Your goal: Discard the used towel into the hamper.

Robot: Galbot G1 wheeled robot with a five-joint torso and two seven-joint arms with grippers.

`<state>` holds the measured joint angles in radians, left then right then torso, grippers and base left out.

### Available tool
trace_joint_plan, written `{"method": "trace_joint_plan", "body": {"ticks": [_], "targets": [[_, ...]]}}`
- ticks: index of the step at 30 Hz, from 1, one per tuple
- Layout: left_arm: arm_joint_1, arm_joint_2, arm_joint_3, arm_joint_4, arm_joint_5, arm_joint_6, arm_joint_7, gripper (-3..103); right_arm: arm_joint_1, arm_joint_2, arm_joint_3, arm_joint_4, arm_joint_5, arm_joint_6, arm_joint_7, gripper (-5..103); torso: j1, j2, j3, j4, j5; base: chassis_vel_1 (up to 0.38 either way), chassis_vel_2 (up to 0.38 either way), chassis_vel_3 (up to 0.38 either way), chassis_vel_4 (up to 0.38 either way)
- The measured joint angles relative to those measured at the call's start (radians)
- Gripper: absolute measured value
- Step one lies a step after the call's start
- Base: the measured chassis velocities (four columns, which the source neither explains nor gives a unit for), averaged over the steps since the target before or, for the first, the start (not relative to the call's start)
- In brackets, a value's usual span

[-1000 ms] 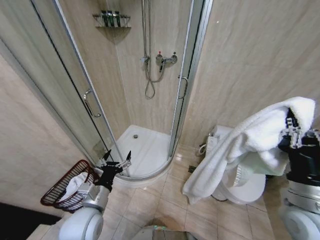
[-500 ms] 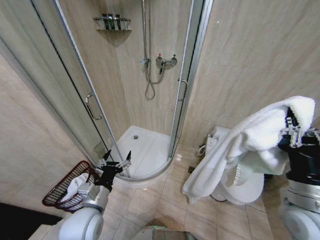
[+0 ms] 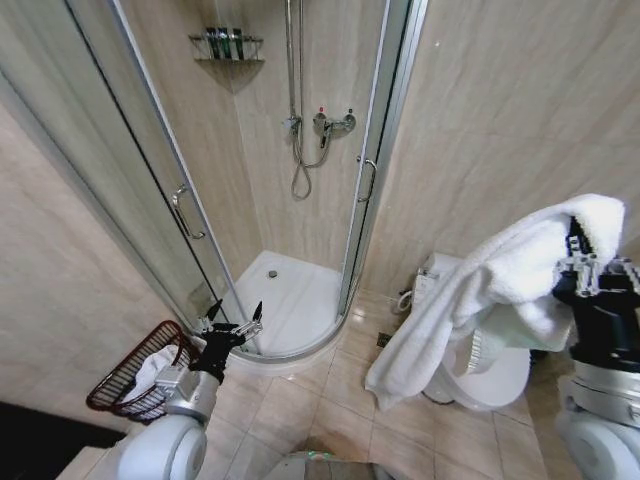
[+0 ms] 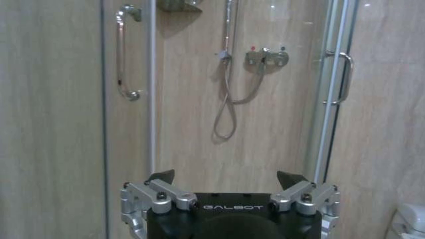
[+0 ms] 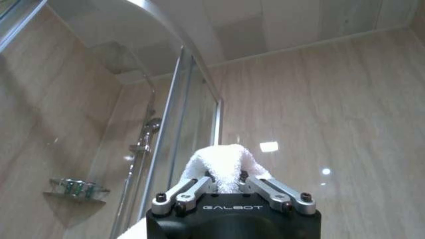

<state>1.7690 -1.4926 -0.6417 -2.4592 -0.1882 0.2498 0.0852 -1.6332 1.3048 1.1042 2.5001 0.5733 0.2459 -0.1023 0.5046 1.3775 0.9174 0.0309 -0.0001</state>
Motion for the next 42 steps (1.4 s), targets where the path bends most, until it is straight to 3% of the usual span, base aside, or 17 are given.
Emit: {"method": "trace_joint_plan", "body": {"ticks": [22, 42], "targets": [[0.0, 0.0, 0.0, 0.0, 0.0, 0.0, 0.0, 100, -0.006, 0.007, 0.0, 0.0, -0.01, 0.002, 0.002, 10, -0.018, -0.04, -0.021, 0.0001, -0.0002, 0.09, 0.088, 0.086, 0.091], [0.0, 0.0, 0.0, 0.0, 0.0, 0.0, 0.0, 100, 0.011, -0.007, -0.003, 0.0, -0.004, -0.004, 0.004, 10, -0.019, -0.042, -0.023, -0.0002, 0.0001, 0.075, 0.077, 0.083, 0.079]]}}
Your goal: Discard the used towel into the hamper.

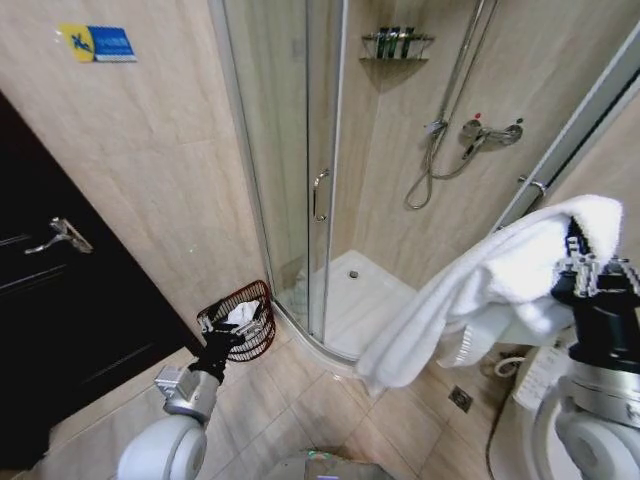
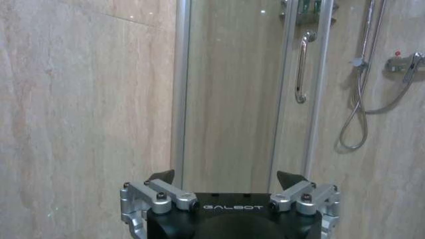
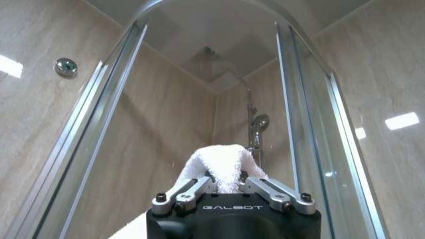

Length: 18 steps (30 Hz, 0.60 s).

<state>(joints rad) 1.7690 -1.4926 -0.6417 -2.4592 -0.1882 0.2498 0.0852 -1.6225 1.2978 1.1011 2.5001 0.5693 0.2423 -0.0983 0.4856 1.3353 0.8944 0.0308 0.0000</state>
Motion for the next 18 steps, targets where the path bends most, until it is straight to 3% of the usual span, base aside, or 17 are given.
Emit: {"method": "trace_joint_plan", "body": {"ticks": [18], "targets": [[0.0, 0.0, 0.0, 0.0, 0.0, 0.0, 0.0, 100, 0.002, 0.001, -0.004, 0.0, -0.007, 0.003, -0.03, 10, 0.0, 0.0, 0.0, 0.0002, 0.0, 0.0, 0.0, 0.0, 0.0]]}}
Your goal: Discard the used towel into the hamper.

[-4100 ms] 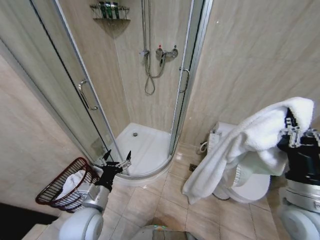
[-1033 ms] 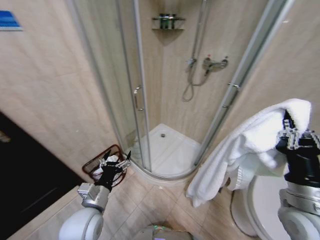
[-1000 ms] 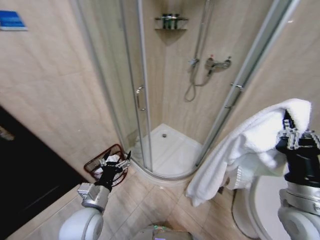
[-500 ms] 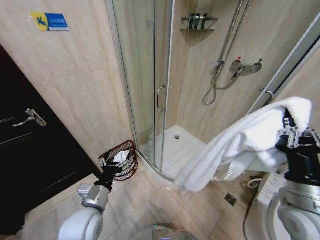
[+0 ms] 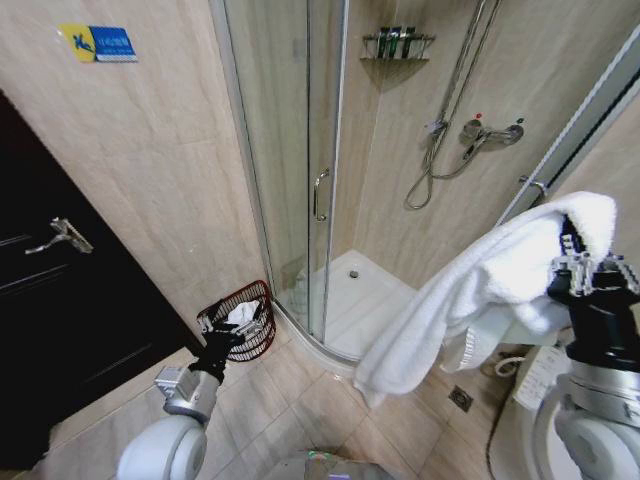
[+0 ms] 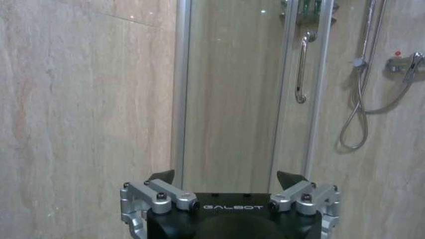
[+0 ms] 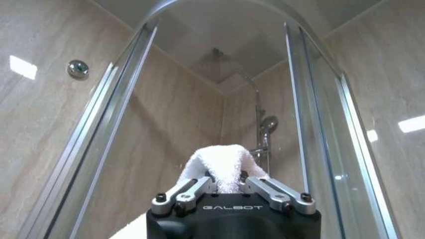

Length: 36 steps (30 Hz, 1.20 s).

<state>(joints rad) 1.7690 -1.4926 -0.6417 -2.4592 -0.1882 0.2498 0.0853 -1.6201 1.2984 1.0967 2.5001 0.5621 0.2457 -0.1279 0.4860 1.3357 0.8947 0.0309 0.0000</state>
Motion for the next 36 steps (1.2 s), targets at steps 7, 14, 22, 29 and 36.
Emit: {"method": "trace_joint_plan", "body": {"ticks": [7, 14, 22, 29, 36], "targets": [[0.0, 0.0, 0.0, 0.0, 0.0, 0.0, 0.0, 100, -0.007, 0.005, -0.001, 0.0, 0.003, 0.0, 0.008, 10, 0.0, 0.0, 0.0, 0.0, 0.0, 0.007, -0.015, -0.01, 0.005], [0.0, 0.0, 0.0, 0.0, 0.0, 0.0, 0.0, 100, -0.016, 0.005, 0.005, 0.0, 0.005, 0.0, 0.015, 10, 0.0, 0.0, 0.0, 0.0001, 0.0001, 0.102, -0.093, -0.098, 0.119], [0.0, 0.0, 0.0, 0.0, 0.0, 0.0, 0.0, 100, -0.022, 0.011, 0.002, 0.0, -0.002, 0.017, 0.018, 10, -0.001, 0.001, 0.0, 0.0, 0.0002, 0.147, -0.131, -0.158, 0.137], [0.0, 0.0, 0.0, 0.0, 0.0, 0.0, 0.0, 100, -0.024, 0.011, 0.002, 0.0, 0.0, 0.018, 0.02, 10, 0.004, 0.009, 0.005, 0.0002, -0.0004, 0.011, -0.008, -0.022, 0.013], [0.0, 0.0, 0.0, 0.0, 0.0, 0.0, 0.0, 100, -0.024, 0.008, 0.001, 0.0, 0.001, 0.018, 0.021, 10, 0.02, 0.047, 0.024, 0.0003, 0.0001, -0.018, 0.014, 0.024, -0.011]]}}
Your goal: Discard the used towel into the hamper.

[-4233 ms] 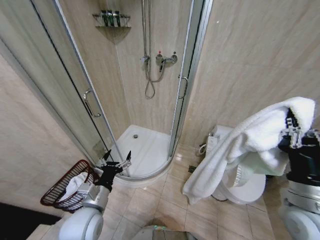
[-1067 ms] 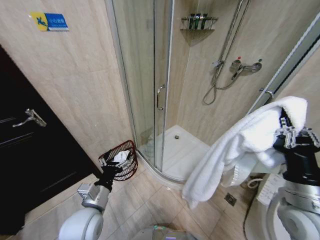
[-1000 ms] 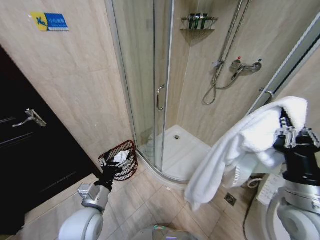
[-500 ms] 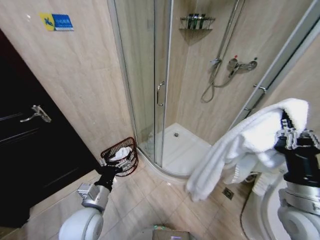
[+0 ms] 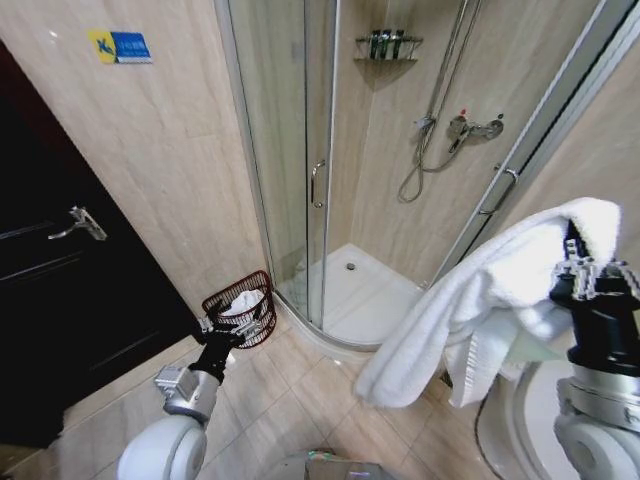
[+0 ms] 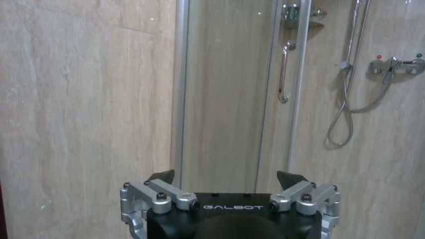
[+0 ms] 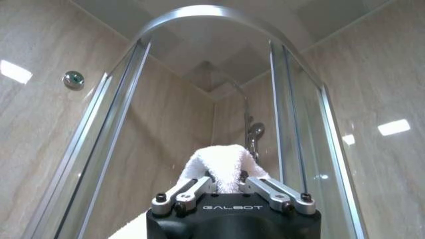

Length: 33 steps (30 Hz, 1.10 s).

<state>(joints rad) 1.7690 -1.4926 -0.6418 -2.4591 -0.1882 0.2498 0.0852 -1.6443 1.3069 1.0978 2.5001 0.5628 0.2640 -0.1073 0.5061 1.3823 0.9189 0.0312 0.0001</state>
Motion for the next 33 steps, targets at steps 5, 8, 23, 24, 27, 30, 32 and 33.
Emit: {"method": "trace_joint_plan", "body": {"ticks": [5, 8, 23, 24, 27, 30, 32, 33], "targets": [[0.0, 0.0, 0.0, 0.0, 0.0, 0.0, 0.0, 100, 0.001, -0.002, 0.001, 0.0, 0.001, 0.0, 0.0, 10, 0.016, 0.036, 0.019, -0.0002, -0.0001, 0.0, 0.0, 0.0, 0.0], [0.0, 0.0, 0.0, 0.0, 0.0, 0.0, 0.0, 100, 0.005, -0.004, -0.001, 0.0, 0.001, 0.0, -0.001, 10, 0.023, 0.05, 0.027, -0.0002, -0.0002, 0.0, 0.0, 0.0, 0.0], [0.0, 0.0, 0.0, 0.0, 0.0, 0.0, 0.0, 100, 0.001, 0.01, -0.023, 0.0, -0.01, 0.01, -0.023, 10, 0.022, 0.049, 0.027, 0.0, -0.0002, 0.0, 0.0, 0.0, 0.0], [0.0, 0.0, 0.0, 0.0, 0.0, 0.0, 0.0, 100, 0.003, 0.01, -0.024, 0.0, -0.01, 0.01, -0.024, 10, 0.02, 0.045, 0.025, 0.0, -0.0001, 0.039, 0.051, 0.034, 0.048], [0.0, 0.0, 0.0, 0.0, 0.0, 0.0, 0.0, 100, 0.006, 0.01, -0.027, 0.0, -0.01, 0.01, -0.024, 10, 0.018, 0.04, 0.021, -0.0001, -0.0001, 0.047, 0.054, 0.039, 0.027], [0.0, 0.0, 0.0, 0.0, 0.0, 0.0, 0.0, 100, 0.005, 0.012, -0.029, 0.0, -0.011, 0.01, -0.029, 10, 0.015, 0.034, 0.018, 0.0, -0.0002, 0.065, 0.057, 0.071, 0.059], [0.0, 0.0, 0.0, 0.0, 0.0, 0.0, 0.0, 100, 0.004, 0.011, -0.029, 0.0, -0.011, 0.01, -0.031, 10, 0.012, 0.026, 0.014, -0.0001, -0.0001, 0.061, 0.072, 0.075, 0.075], [0.0, 0.0, 0.0, 0.0, 0.0, 0.0, 0.0, 100, 0.004, 0.011, -0.029, 0.0, -0.011, 0.01, -0.031, 10, 0.012, 0.026, 0.014, -0.0001, -0.0001, 0.061, 0.083, 0.077, 0.075]]}}
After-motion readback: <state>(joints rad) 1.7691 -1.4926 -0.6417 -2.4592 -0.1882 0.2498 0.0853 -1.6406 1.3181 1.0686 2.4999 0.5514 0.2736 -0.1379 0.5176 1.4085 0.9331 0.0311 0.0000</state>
